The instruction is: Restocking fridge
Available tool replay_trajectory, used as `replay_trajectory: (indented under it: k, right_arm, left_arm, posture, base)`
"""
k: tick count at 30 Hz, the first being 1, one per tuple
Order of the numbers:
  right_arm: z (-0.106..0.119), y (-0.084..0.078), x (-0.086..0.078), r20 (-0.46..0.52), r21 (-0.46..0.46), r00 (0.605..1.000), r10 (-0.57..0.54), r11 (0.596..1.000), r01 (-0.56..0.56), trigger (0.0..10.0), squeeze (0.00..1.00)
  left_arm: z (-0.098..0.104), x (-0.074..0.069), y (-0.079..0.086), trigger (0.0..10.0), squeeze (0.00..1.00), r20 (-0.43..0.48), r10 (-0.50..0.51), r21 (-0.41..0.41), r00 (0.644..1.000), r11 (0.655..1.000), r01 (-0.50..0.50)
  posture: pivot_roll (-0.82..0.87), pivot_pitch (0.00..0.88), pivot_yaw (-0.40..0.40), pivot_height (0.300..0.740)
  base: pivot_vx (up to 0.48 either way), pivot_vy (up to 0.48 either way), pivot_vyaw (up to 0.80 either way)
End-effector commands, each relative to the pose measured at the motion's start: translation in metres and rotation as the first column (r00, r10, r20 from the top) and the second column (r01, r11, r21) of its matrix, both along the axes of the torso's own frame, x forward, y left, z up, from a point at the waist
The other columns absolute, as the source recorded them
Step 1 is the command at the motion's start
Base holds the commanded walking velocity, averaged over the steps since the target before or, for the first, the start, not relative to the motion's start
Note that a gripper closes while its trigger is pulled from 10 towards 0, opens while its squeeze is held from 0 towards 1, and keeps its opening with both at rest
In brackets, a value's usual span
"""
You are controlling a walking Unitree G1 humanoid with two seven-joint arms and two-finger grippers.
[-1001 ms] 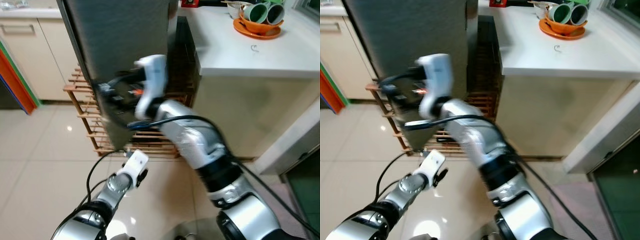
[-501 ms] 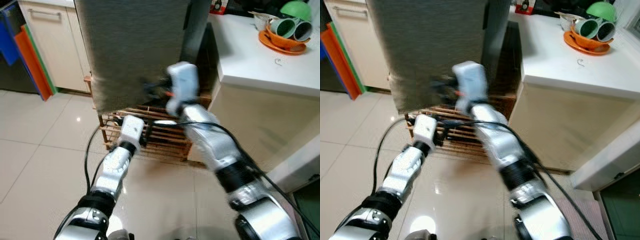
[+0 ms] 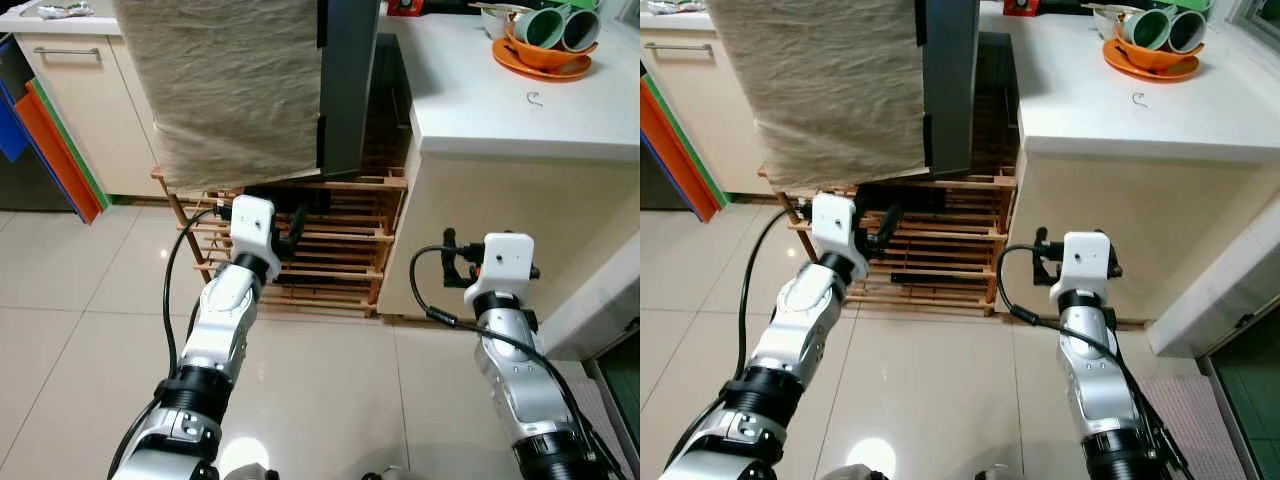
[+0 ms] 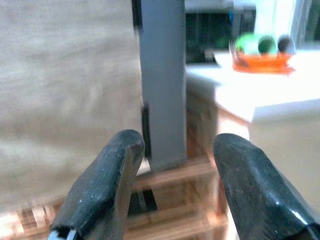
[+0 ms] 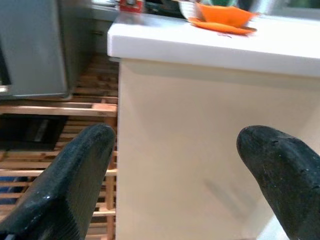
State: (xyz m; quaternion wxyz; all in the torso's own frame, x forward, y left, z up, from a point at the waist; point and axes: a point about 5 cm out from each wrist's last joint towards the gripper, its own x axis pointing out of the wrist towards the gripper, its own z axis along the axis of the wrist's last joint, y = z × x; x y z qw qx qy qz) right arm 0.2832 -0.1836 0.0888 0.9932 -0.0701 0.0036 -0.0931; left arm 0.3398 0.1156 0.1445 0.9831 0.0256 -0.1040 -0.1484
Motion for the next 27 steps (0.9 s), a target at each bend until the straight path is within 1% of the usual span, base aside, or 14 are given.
replay_trajectory:
  k: [1,3,6,7,9,10,14,23,25,27]
  right_arm:
    - [0.003,0.003,0.000,0.018,0.006,1.000,-0.012,1.000,0.012,10.0,0.00]
    - [0.002,0.005,-0.001,0.014,0.016,1.000,-0.015,1.000,0.014,10.0,0.00]
    - [0.001,0.008,-0.001,0.023,0.023,1.000,0.005,1.000,-0.005,10.0,0.00]
    - [0.001,0.011,-0.002,0.034,0.021,0.999,0.031,0.999,-0.032,10.0,0.00]
    - [0.002,0.012,-0.003,0.039,0.008,0.998,0.039,0.999,-0.040,10.0,0.00]
    - [0.001,0.013,-0.003,0.036,0.012,0.999,0.036,0.999,-0.036,10.0,0.00]
    - [-0.002,0.011,-0.003,0.028,0.026,0.999,0.020,0.999,-0.020,10.0,0.00]
    - [-0.003,0.015,0.000,0.031,0.029,0.999,0.025,0.999,-0.025,10.0,0.00]
    - [-0.004,0.014,0.001,0.028,0.030,0.999,0.028,0.999,-0.029,10.0,0.00]
    - [-0.004,0.014,0.001,0.026,0.030,0.999,0.030,0.999,-0.031,10.0,0.00]
  left_arm:
    - [0.013,0.003,0.002,10.0,0.00,0.038,0.024,-0.014,0.999,1.000,-0.023]
    - [0.014,0.005,0.002,10.0,0.00,0.024,0.028,-0.031,0.999,0.999,-0.027]
    - [0.010,0.006,0.000,10.0,0.00,-0.003,0.024,-0.017,1.000,1.000,-0.025]
    - [0.007,0.007,0.000,10.0,0.00,-0.026,0.026,-0.013,0.999,1.000,-0.026]
    - [0.005,0.008,0.001,10.0,0.00,-0.038,0.028,-0.016,0.999,0.999,-0.028]
    - [0.000,0.008,0.001,10.0,0.00,-0.067,0.030,0.003,0.997,1.000,-0.030]
    - [-0.005,0.009,0.002,10.0,0.00,-0.097,0.028,0.028,0.995,0.999,-0.026]
    - [-0.005,0.013,0.008,10.0,0.00,-0.120,0.037,0.011,0.992,0.999,-0.036]
    - [-0.003,0.012,0.008,10.0,0.00,-0.113,0.033,-0.017,0.993,0.999,-0.035]
    - [-0.003,0.012,0.007,10.0,0.00,-0.112,0.030,-0.011,0.993,0.999,-0.031]
  posture:
    - [-0.12,0.000,0.032,0.725]
    - [-0.13,0.000,0.035,0.725]
    - [-0.13,0.000,0.037,0.725]
    - [-0.13,0.000,0.039,0.725]
    - [-0.13,0.000,0.042,0.725]
    - [-0.14,0.000,0.046,0.725]
    - [-0.13,0.000,0.053,0.725]
    - [-0.13,0.000,0.063,0.725]
    - [-0.13,0.000,0.060,0.725]
    - [-0.13,0.000,0.059,0.725]
  base:
    - [0.401,0.262,0.00]
    - [0.407,0.251,0.00]
    - [0.414,0.242,0.00]
    - [0.416,0.000,0.00]
    - [0.416,0.120,0.00]
    - [0.412,0.240,0.00]
    - [0.422,0.060,0.00]
    - [0.432,0.000,0.00]
    - [0.165,0.411,0.00]
    - [0.000,0.476,0.00]
